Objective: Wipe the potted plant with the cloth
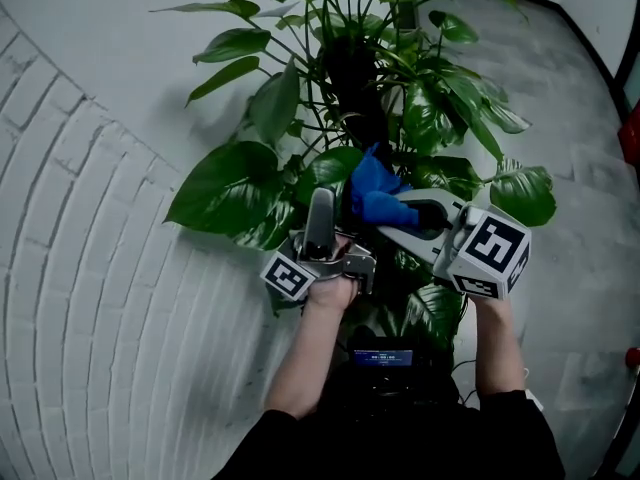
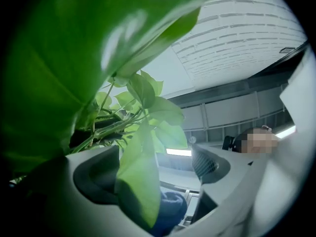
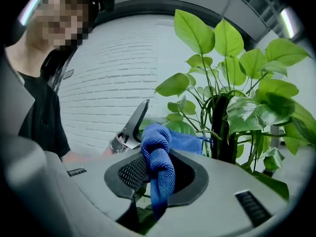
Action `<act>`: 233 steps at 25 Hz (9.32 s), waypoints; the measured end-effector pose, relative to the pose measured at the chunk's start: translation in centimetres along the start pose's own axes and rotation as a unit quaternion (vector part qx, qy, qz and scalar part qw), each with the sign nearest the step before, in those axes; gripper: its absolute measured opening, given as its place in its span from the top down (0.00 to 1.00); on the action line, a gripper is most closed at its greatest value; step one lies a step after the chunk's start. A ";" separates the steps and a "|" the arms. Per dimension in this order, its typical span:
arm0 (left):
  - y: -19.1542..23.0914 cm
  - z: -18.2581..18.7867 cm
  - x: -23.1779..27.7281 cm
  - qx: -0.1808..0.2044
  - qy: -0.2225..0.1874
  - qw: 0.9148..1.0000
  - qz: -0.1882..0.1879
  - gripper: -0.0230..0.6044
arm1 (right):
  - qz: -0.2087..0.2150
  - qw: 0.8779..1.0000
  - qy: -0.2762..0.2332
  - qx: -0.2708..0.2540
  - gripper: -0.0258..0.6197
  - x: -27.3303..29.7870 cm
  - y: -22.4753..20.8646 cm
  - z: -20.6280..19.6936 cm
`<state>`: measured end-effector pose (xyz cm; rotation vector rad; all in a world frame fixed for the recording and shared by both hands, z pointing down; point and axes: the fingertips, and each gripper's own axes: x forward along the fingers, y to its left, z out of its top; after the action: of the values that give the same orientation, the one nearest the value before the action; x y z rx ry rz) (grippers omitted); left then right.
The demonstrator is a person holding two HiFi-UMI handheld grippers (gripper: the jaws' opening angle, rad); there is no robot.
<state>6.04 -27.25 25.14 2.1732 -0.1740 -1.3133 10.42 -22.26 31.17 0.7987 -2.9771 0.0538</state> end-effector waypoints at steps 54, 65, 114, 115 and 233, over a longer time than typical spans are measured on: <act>-2.5 1.4 -1.0 0.033 -0.008 0.999 -0.010 0.23 | -0.091 0.983 -0.156 0.030 0.78 -6.3 -3.9 7.4; -3.0 2.0 -1.2 0.032 -0.022 0.999 -0.025 0.24 | -0.068 0.996 -0.050 0.002 0.78 3.1 -6.4 6.4; -6.0 1.3 -2.8 0.056 -0.015 0.998 -0.034 0.25 | -0.019 0.995 -0.009 -0.096 0.78 3.5 1.6 5.9; -6.1 1.3 -2.8 0.059 -0.015 0.998 -0.034 0.25 | -0.011 0.995 0.004 -0.104 0.78 3.9 2.1 5.5; -5.0 20.2 -8.8 0.117 0.005 0.991 0.069 0.49 | -0.150 0.979 -0.134 -0.026 0.78 7.9 7.3 10.6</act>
<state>-16.37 -28.00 22.31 2.3138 -0.4878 -1.2566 -0.60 -20.45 20.96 1.3339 -3.0407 -0.1572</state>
